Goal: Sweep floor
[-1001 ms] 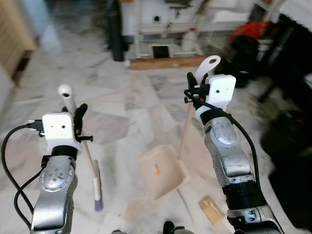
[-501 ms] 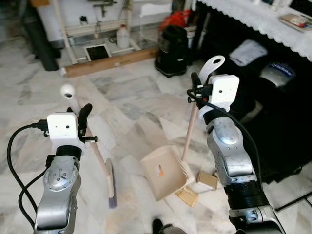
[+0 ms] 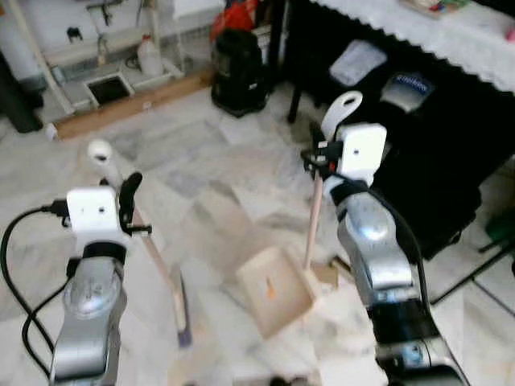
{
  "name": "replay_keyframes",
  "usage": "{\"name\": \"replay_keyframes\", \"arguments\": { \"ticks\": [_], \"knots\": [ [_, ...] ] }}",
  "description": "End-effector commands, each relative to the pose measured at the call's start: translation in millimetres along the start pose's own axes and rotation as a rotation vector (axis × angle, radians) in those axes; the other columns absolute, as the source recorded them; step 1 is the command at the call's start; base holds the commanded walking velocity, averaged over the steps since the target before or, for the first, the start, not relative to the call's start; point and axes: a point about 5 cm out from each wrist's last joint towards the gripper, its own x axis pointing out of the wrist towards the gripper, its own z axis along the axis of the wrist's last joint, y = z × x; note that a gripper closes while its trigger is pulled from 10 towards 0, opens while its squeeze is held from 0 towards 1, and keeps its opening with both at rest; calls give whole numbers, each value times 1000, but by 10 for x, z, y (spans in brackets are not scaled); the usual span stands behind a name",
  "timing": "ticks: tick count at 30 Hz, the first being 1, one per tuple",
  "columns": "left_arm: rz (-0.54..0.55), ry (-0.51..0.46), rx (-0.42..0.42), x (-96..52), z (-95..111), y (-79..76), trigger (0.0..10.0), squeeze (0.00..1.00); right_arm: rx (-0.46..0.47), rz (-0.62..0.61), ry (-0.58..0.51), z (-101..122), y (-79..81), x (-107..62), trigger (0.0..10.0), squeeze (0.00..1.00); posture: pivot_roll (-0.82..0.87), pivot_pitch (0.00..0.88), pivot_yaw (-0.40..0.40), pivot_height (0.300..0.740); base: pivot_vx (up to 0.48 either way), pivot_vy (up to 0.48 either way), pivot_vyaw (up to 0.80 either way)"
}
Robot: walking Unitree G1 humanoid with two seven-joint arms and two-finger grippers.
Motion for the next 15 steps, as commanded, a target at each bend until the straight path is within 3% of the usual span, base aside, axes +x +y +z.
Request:
{"name": "replay_keyframes", "arguments": {
  "ticks": [1,15],
  "knots": [
    [3,-42,6,15,88,19,10000,0,-6,-11,-49,115,-20,24,10000,0,-34,149,-25,740,0,0,-788],
    [-3,-41,6,3,88,27,10000,0,-5,-20,-48,108,-25,12,10000,0,-33,158,-21,740,0,0,-788]
  ]
}}
